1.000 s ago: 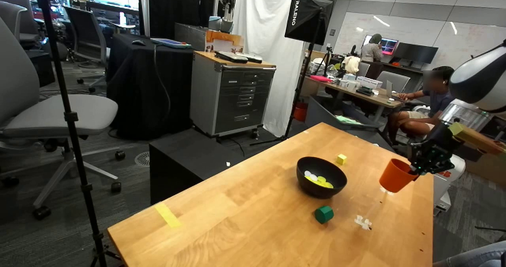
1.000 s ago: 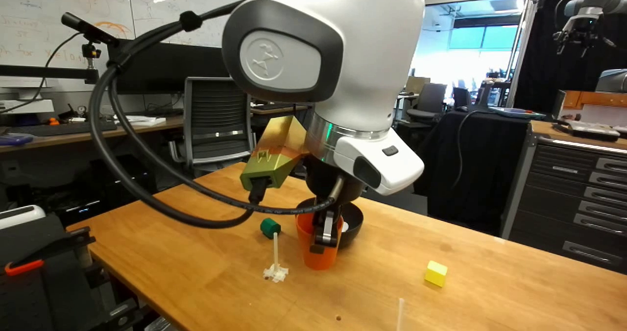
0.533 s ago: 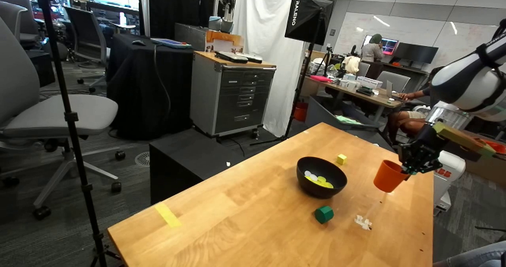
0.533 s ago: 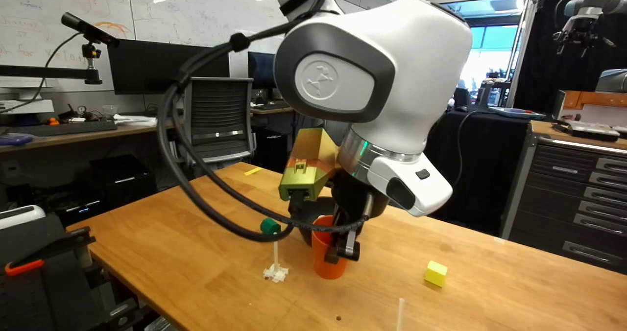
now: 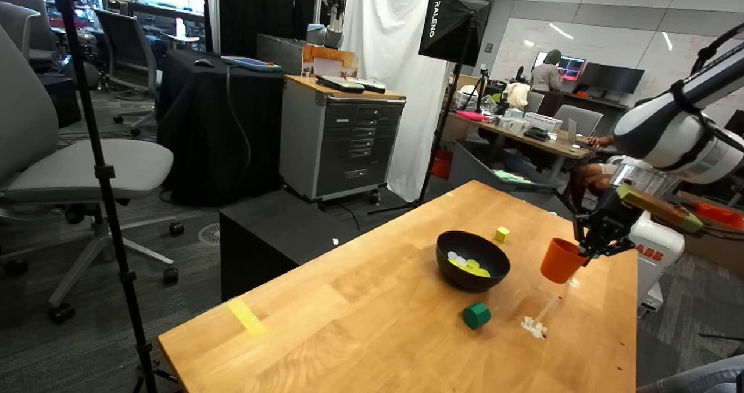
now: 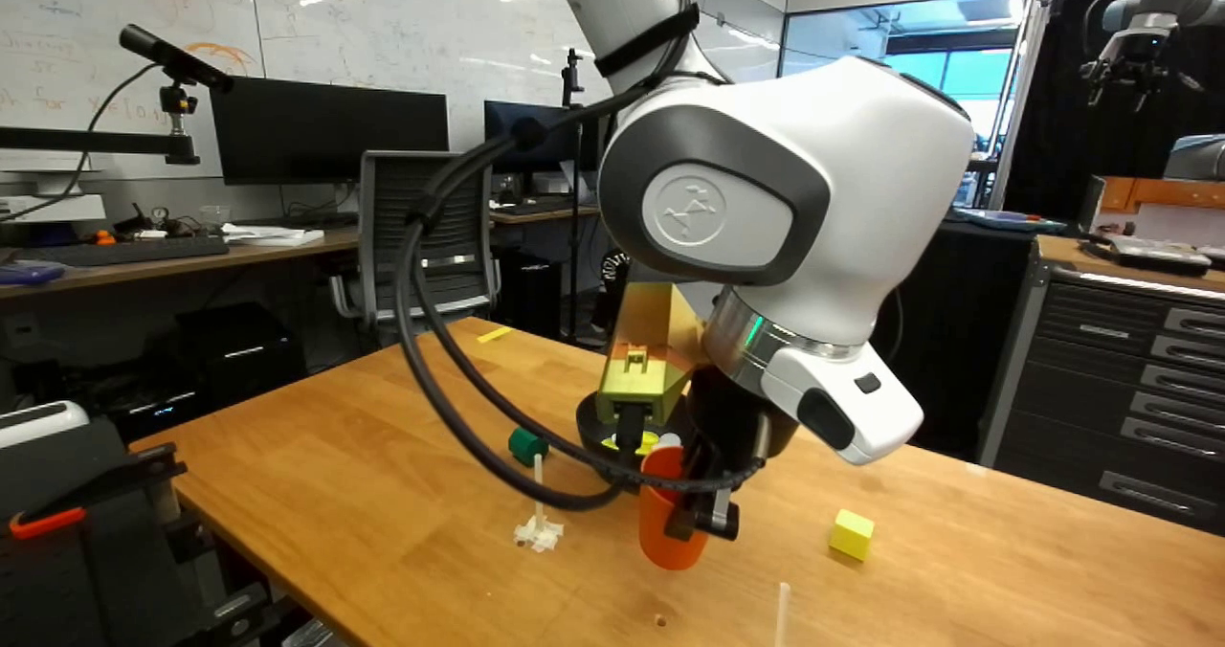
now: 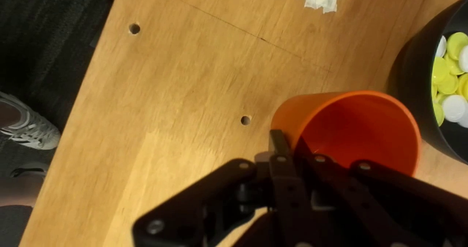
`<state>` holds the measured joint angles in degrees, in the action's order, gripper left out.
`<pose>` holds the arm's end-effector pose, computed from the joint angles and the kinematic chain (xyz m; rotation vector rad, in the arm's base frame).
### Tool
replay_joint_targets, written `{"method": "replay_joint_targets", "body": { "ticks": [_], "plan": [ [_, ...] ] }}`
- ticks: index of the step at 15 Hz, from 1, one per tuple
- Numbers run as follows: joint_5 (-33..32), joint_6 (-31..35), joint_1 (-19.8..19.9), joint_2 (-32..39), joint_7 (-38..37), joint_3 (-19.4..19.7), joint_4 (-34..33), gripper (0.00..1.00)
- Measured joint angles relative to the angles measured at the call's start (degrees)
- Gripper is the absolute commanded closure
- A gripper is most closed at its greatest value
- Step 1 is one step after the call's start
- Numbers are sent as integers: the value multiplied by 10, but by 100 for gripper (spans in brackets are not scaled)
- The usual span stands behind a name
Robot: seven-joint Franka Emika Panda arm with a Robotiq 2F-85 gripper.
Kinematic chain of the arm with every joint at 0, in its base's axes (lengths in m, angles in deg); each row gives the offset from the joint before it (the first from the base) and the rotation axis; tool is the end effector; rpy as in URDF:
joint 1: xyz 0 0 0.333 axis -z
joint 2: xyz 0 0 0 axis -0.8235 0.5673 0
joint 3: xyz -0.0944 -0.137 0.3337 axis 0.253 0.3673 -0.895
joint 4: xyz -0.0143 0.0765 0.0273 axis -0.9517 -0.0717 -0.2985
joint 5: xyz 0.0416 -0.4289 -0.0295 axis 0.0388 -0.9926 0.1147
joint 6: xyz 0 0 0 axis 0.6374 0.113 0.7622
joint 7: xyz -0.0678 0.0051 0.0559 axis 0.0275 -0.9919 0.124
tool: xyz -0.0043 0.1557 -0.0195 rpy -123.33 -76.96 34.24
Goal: Pour the contents in the orange cup into the black bowl
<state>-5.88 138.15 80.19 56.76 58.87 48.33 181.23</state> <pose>0.5301 -0.3004 0.1258 -2.5572 1.3110 0.1756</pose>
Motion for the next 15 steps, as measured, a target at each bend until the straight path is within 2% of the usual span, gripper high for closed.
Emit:
{"method": "replay_joint_targets", "body": {
  "ticks": [7,15],
  "plan": [
    [0,-2,-1,39,-9,0,-34,94],
    [-1,4,-11,87,-56,14,-81,94]
  ]
}}
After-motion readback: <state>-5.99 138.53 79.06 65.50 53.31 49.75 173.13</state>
